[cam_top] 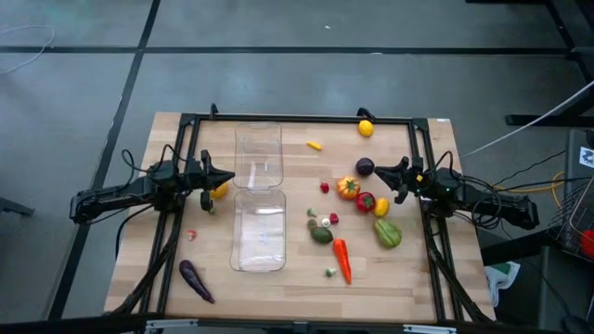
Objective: Sort produce into baskets
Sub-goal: Put the black plum into the top transparent bin
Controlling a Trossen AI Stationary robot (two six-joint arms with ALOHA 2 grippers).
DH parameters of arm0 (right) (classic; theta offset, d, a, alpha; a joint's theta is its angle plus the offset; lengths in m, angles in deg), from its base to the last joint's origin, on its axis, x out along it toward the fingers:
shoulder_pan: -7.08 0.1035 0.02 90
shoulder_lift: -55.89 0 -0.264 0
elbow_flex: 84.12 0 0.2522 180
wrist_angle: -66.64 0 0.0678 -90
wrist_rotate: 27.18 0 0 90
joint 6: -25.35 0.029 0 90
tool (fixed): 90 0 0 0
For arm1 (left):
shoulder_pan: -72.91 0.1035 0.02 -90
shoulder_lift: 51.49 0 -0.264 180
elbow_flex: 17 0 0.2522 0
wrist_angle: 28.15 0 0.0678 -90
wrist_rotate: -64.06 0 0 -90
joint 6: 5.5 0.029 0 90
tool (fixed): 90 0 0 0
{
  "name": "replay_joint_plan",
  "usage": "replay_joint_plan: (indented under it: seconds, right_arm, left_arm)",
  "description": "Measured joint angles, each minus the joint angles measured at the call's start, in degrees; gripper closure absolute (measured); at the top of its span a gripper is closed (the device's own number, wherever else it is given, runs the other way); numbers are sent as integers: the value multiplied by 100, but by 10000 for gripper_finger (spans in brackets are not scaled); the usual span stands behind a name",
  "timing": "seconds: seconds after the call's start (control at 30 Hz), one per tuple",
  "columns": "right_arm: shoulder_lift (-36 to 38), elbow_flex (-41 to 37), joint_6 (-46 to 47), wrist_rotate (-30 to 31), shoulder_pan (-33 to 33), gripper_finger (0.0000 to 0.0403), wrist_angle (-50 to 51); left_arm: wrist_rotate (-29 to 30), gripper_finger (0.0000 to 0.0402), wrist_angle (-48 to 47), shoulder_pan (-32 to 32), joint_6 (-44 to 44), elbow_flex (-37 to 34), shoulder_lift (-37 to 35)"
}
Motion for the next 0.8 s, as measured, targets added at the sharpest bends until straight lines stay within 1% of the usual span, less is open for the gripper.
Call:
replay_joint_plan:
  seconds: [0.1,0.27,0.37,0.47,0.53,0.6,0.8]
  right_arm:
    - [0,1,146,40,1,276,0]
    - [0,2,327,454,0,154,-35]
    - [-1,2,417,469,-1,89,-44]
    - [-1,39,471,401,-1,38,-36]
    - [-1,98,463,364,1,15,33]
    - [-2,212,413,363,0,7,79]
    - [-38,620,101,403,0,22,67]
  left_arm:
    - [-2,394,0,2,0,1,0]
    - [0,394,0,2,0,0,0]
    - [0,394,0,0,0,0,0]
    - [0,394,0,0,2,0,0]
    - [0,394,0,2,2,1,0]
    - [0,394,0,2,1,0,0]
    - [0,394,0,0,2,0,0]
